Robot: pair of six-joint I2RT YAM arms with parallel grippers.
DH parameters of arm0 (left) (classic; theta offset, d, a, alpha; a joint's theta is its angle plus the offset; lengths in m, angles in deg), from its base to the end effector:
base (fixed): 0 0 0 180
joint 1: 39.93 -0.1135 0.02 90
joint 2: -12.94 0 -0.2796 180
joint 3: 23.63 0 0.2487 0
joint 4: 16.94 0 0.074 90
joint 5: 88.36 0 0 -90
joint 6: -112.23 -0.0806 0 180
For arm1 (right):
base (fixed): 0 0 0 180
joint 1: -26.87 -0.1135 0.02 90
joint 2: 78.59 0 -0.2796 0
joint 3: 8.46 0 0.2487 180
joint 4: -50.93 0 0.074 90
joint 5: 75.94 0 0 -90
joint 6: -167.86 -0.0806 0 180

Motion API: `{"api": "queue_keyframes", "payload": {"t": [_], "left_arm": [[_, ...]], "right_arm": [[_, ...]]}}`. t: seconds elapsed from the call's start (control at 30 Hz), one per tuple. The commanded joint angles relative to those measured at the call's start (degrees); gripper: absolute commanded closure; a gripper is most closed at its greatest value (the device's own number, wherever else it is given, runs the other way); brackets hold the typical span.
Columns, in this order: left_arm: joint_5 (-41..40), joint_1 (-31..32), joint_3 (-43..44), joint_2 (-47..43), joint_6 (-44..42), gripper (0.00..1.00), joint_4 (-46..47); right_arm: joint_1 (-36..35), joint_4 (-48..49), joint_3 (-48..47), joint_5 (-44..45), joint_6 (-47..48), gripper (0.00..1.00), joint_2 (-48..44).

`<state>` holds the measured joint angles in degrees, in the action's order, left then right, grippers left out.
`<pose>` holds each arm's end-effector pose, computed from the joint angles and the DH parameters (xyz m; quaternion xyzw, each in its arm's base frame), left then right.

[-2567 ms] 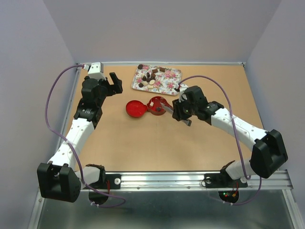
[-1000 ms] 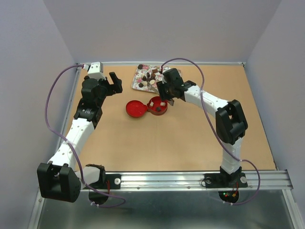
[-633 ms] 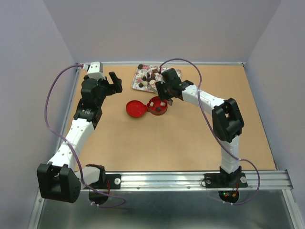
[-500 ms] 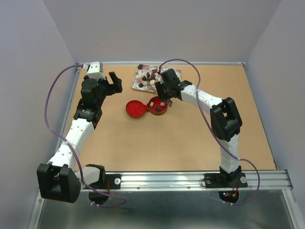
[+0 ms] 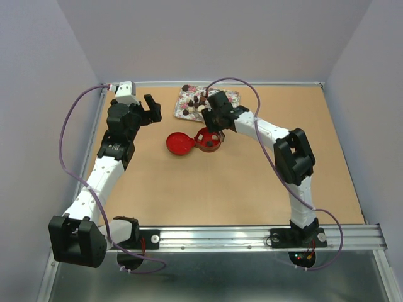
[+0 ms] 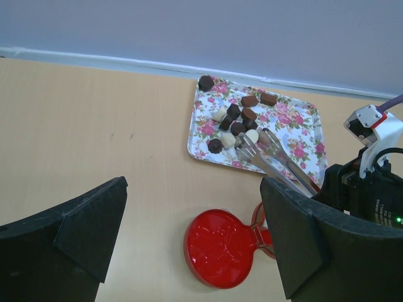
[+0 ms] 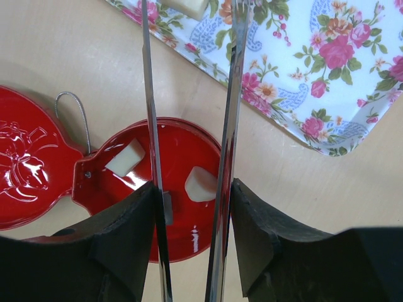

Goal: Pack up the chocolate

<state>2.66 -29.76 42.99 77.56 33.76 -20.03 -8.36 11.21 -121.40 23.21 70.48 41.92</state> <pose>0.2982 -0.0550 0.3719 -0.0022 0.7138 -0.1381 0.6866 0.4261 0.2853 0.2088 -0.1952 0.9081 0.0627 0.3652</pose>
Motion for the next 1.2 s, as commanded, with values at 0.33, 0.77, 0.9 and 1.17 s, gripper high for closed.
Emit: {"api": "queue_keyframes", "payload": {"t": [0.33,0.77,0.9,1.17], "left_arm": [[0.39,0.37,0.51,-3.18,0.42,0.01,3.1],[0.57,0.46,0.42,-3.97,0.6,0.01,3.19],[0.48,0.55,0.25,-4.06,0.51,0.01,3.28],[0.57,0.64,0.25,-4.41,0.6,0.01,3.28]], "right_arm": [[-1.51,-6.23,-9.12,4.3,0.96,0.47,1.21],[-2.57,-11.33,-15.1,3.6,1.75,0.48,4.82],[-3.1,-12.82,-16.86,3.77,2.02,0.49,5.96],[-3.71,-17.83,-19.5,7.46,2.1,0.5,6.58]]}}
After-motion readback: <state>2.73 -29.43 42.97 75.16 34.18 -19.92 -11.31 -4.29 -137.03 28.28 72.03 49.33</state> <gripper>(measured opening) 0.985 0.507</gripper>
